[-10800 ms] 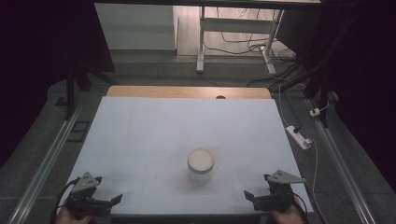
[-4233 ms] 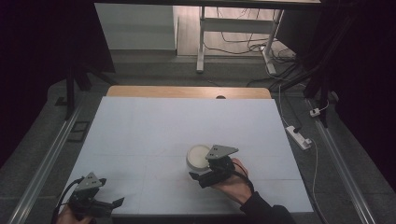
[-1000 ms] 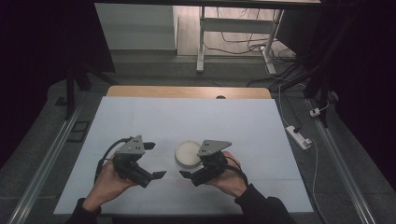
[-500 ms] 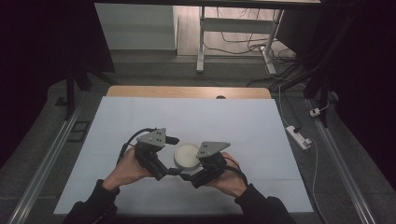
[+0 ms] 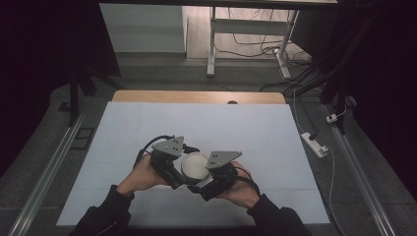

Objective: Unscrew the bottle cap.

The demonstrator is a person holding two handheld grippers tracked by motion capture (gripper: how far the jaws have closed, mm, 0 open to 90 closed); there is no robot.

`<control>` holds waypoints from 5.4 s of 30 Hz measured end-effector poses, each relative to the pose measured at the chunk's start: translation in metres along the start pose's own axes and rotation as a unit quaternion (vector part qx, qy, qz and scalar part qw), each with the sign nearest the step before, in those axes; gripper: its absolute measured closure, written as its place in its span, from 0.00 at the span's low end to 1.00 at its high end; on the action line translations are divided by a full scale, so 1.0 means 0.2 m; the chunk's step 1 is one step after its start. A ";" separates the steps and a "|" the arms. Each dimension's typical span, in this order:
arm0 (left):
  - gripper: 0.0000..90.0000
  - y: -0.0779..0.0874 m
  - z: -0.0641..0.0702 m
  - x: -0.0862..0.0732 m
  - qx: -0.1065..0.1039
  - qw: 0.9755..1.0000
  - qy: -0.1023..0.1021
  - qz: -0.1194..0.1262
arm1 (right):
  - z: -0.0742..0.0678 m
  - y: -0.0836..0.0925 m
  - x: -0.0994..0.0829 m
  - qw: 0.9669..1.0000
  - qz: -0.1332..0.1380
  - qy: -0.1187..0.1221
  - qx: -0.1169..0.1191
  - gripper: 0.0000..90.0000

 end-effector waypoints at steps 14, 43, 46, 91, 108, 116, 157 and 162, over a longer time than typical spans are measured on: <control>0.09 -0.10 0.06 0.07 0.147 0.981 0.122 -0.031 | 0.05 0.00 -0.02 0.995 -0.005 -0.049 -0.089 0.07; 0.01 0.05 0.00 0.00 -0.046 0.999 -0.020 -0.011 | -0.04 -0.01 0.00 1.000 0.000 0.012 0.026 0.07; 0.04 0.04 0.02 0.00 -0.051 0.998 -0.036 -0.015 | -0.05 -0.01 0.00 0.999 0.001 0.020 0.035 0.07; 0.02 0.07 0.06 0.05 -0.015 0.999 -0.032 -0.020 | -0.05 0.00 0.00 1.000 0.011 0.007 0.017 0.07; 0.09 -0.02 0.06 0.06 0.069 0.997 0.035 -0.029 | -0.01 0.01 -0.01 0.999 0.005 -0.018 -0.030 0.07; 0.09 -0.05 0.08 0.09 0.116 0.990 0.077 -0.028 | 0.02 0.01 -0.02 0.997 0.004 -0.040 -0.063 0.07; 0.09 0.15 0.15 0.02 0.129 0.988 0.086 -0.006 | 0.15 0.07 -0.04 0.993 0.011 -0.062 -0.104 0.07; 0.09 0.15 0.18 -0.01 0.123 0.989 0.084 -0.004 | 0.19 0.07 -0.03 0.991 0.014 -0.065 -0.112 0.07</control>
Point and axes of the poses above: each handheld gripper's, and its own axes: y roughly backward along the jaws, x roughly out of its top, z roughly to its right, the point moved 1 cm from there along -y, roughly forward along the jaws, and after that the axes turned 7 degrees about x, right-handed, at the moved point
